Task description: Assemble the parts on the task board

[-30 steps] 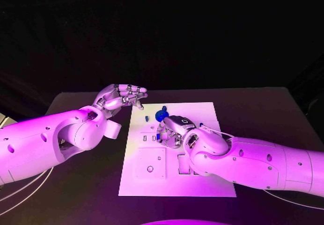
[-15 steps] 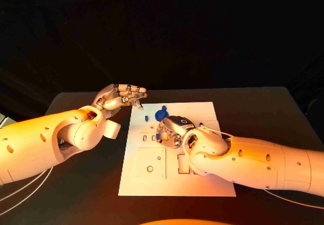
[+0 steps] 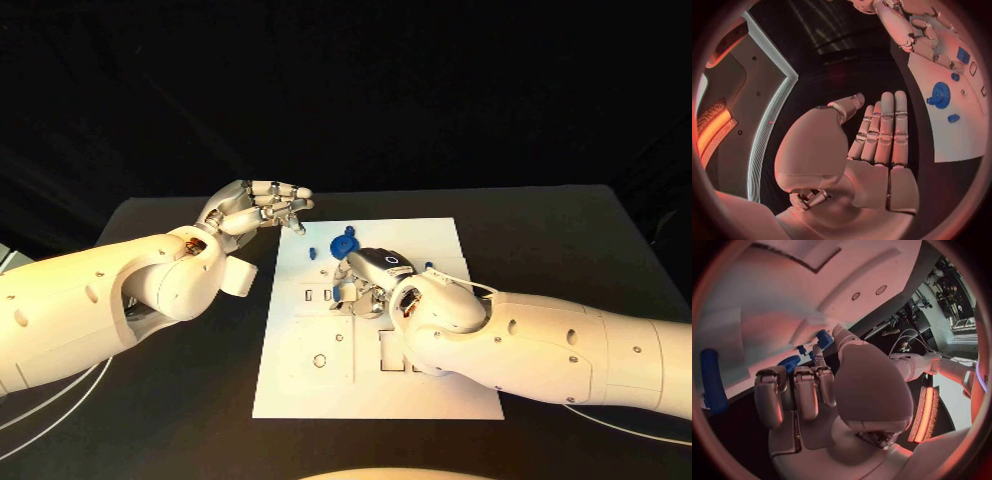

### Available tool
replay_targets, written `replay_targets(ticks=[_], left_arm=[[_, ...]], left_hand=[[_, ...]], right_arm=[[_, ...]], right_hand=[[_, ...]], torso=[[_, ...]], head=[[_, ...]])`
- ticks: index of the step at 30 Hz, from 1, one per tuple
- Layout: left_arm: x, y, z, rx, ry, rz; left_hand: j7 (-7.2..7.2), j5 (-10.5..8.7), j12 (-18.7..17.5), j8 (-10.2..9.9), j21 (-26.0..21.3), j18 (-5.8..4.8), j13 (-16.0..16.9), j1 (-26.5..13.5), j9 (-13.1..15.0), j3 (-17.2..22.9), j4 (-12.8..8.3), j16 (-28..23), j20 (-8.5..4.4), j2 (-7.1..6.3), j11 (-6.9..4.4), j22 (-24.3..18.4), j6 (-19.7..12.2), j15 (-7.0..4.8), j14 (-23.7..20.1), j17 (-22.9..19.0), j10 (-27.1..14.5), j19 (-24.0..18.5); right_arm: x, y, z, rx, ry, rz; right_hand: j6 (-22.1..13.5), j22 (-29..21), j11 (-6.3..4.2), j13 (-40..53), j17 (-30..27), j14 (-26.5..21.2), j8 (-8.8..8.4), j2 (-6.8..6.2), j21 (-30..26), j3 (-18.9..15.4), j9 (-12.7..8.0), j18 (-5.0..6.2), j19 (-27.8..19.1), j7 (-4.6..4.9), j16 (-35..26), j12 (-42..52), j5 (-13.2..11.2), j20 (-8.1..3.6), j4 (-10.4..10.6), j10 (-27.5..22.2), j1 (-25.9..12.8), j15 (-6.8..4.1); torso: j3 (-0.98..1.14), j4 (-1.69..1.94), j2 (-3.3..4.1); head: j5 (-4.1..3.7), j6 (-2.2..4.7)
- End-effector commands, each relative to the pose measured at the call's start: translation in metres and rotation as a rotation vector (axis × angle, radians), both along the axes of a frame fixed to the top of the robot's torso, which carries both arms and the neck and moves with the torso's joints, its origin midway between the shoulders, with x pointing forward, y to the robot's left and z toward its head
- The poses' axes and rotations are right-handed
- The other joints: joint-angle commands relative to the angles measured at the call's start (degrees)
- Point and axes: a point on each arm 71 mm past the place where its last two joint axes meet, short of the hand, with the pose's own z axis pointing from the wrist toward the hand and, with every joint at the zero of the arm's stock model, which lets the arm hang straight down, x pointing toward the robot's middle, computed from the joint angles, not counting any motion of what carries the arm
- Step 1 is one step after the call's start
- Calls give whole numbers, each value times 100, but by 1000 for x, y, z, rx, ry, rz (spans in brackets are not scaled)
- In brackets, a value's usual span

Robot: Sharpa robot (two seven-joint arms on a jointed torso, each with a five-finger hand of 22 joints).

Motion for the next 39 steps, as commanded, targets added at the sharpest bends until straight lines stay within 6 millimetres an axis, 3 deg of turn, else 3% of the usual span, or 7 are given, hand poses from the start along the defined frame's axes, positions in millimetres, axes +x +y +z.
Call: replay_targets(ticks=[1, 11, 14, 19, 21, 25, 39], left_arm=[[-1, -3, 1, -5, -4, -24], [0, -2, 0, 23, -6, -25], [2, -1, -2, 68, -1, -20], [5, 1, -10, 187, 42, -29], [4, 0, -14, 261, 65, -66], [1, -4, -23, 449, 102, -152], [4, -12, -40, 864, 220, -213]], left_hand=[[2, -15, 28, 15, 35, 60, -7, 41, 1, 27, -18, 36, -15, 16, 22, 5, -39, -1, -54, -5, 4, -40], [2, -18, 32, 14, 60, 61, -6, 30, 0, 30, -19, 44, -13, 17, 22, 24, -42, 0, -50, -12, 8, -57], [-105, -33, 482, -2, 313, 93, 213, -115, -7, -74, 57, 593, -61, 57, -149, 159, -75, -123, 428, 232, 608, 124], [-257, -14, 2406, 249, 982, 74, 1600, -501, 93, -343, 408, 2727, -227, 4, -328, 514, 35, -321, 1503, 2562, 366, 546], [-323, 10, 4168, 580, 1964, -79, 2833, -608, 221, -355, 675, 3667, -304, 67, -425, 1529, -125, -331, 2364, 4136, -68, 1213], [-326, -27, 5846, 1011, 2625, -197, 4542, -807, 438, -426, 951, 3965, -299, 60, -380, 2417, -227, -339, 2704, 4884, 510, 1608], [-638, -18, 6768, 2401, 3109, -319, 5706, -1121, 1444, -831, 1633, 4091, -508, 11, -644, 3081, -284, -575, 2930, 5300, 1200, 2006]], right_arm=[[-1, 1, 0, 2, -11, 17], [-5, -7, 10, 110, -66, 22], [-6, -11, 17, 192, -67, 62], [-8, -22, 32, 300, -50, 111], [-9, -29, 40, 324, -48, 117], [-11, -48, 57, 359, -37, 104], [7, -110, 92, 415, 13, -72]], right_hand=[[-78, 1508, 61, 1124, 1505, 598, -36, 20, 25, -220, -16, -81, 599, 2, 31, -54, -92, 43, 10, 201, -96, 48], [-255, 1508, 100, 1084, 1505, 598, -139, 28, 25, -560, -55, -81, 599, 56, 31, -107, -91, 64, 23, 156, -140, 81], [-264, 1508, 119, 1055, 1505, 598, -158, 149, 25, -527, -62, -81, 599, 74, 31, -144, -1, 86, 14, 123, -29, 102], [-126, 1508, 89, 952, 1499, 597, -23, 320, 25, -308, -16, -81, 599, 37, 28, -277, 543, 79, -11, -3, 267, 80], [13, 1508, 55, 939, 1501, 597, 109, 332, 25, -281, 33, -81, 599, -3, 29, -291, 651, 62, -3, -19, 248, 54], [31, 1508, 41, 934, 1505, 598, 160, 303, 25, -287, 52, -81, 599, -18, 31, -295, 666, 49, 2, -23, 215, 41], [48, 1508, 27, 934, 1505, 598, 214, 306, 25, -276, 73, -81, 599, -33, 31, -292, 677, 36, 4, -21, 198, 28]], torso=[[-4, 4, 1], [-8, 3, -14], [-13, -18, -15], [-19, -19, -22], [-12, -17, -23], [-17, -35, -23], [21, -76, -104]], head=[[-1, 0], [21, -14], [18, -7], [21, -7], [14, -20], [16, -16], [138, -78]])
